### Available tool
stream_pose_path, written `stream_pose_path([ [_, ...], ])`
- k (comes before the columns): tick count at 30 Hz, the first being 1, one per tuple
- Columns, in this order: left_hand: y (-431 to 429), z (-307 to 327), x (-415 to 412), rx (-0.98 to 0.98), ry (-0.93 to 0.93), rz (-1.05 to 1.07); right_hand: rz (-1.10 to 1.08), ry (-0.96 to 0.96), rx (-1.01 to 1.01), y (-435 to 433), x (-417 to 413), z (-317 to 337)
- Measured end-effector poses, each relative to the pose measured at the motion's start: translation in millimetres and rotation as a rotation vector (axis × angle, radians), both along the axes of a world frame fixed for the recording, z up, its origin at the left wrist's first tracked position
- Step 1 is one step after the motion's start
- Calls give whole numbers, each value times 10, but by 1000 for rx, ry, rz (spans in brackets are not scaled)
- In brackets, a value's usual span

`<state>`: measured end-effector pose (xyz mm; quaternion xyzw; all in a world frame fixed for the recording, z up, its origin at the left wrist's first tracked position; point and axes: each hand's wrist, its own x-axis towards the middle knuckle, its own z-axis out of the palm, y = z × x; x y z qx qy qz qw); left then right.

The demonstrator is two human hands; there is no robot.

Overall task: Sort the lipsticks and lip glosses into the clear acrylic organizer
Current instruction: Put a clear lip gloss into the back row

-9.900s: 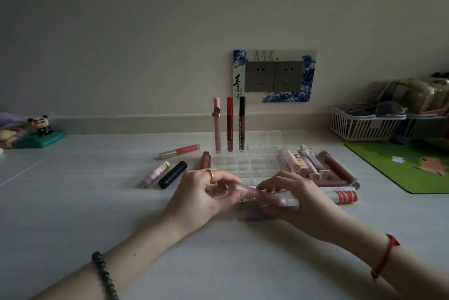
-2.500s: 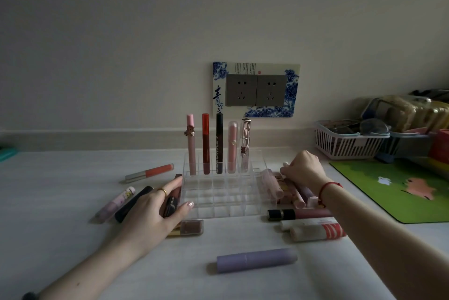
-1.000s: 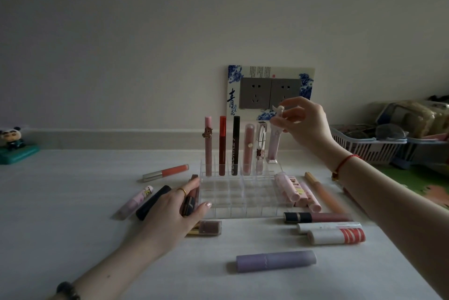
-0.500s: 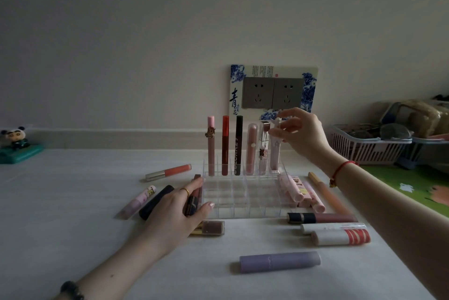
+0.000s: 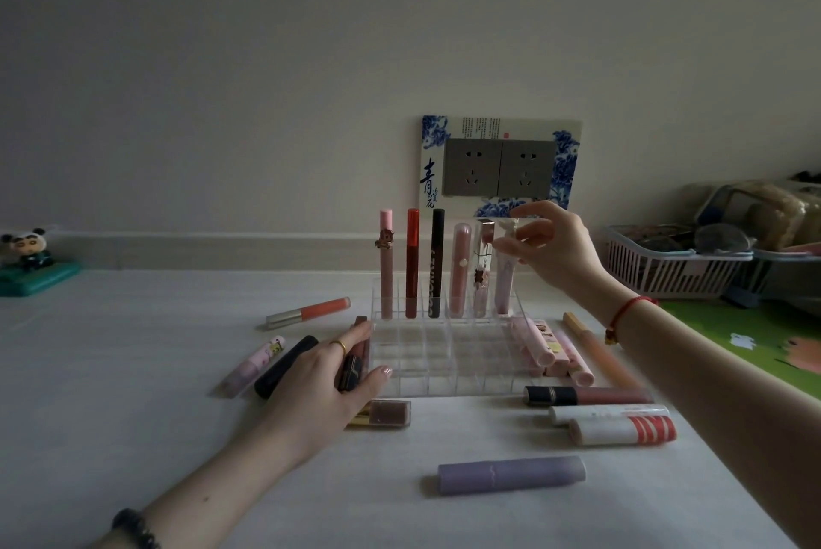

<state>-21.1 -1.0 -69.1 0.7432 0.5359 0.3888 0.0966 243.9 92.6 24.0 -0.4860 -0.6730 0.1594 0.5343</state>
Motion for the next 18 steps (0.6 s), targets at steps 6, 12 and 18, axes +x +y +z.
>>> stream_pose_path([
  [6,6,-7,2,-12,-4,-1,10,-29,-19,-32,20,32],
  [12,15,-16,-2,-2,1,2,-26,-27,7,-87,144,145],
  [18,32,-34,-17,-10,6,4,-111,-119,-120,-149,540,99],
])
